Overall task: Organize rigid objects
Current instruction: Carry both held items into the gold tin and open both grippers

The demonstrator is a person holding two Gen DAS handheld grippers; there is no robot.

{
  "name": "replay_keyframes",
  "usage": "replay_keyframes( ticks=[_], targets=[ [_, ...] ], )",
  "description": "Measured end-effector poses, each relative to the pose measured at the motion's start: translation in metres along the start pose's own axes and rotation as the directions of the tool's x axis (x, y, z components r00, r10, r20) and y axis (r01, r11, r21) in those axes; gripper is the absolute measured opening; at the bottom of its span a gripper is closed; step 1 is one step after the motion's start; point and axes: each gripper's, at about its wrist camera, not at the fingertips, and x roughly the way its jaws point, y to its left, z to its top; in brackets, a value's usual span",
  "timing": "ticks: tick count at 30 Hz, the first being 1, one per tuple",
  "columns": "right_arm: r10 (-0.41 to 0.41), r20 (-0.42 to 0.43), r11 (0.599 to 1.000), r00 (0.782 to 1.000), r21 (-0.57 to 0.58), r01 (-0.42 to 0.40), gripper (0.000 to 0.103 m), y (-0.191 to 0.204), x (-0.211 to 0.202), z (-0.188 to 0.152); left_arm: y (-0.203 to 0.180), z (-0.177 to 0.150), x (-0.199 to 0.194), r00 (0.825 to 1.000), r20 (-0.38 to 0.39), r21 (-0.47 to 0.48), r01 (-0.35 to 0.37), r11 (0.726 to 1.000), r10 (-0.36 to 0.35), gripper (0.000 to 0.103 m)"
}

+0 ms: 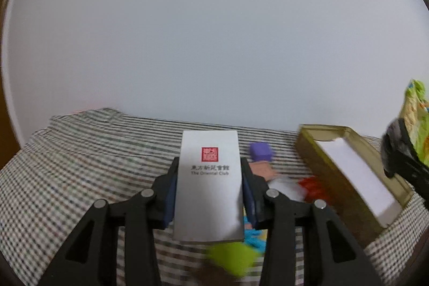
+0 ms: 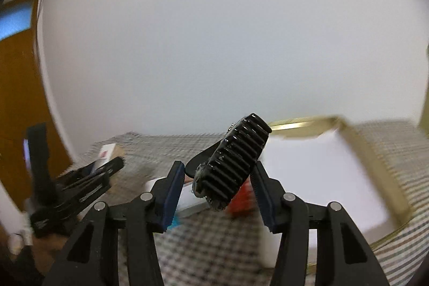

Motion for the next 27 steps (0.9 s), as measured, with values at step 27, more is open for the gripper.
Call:
replay_keyframes(
  ticks=[27],
  targets=[
    [-0.268,-0.222,0.963,0.938,-0.083,0.255,0.054,-0.131,0.027,-0.021,-0.196,-0.009,0.046,0.964,-0.162,0.147,0.233,0.961,-0.208,0.040]
  ],
)
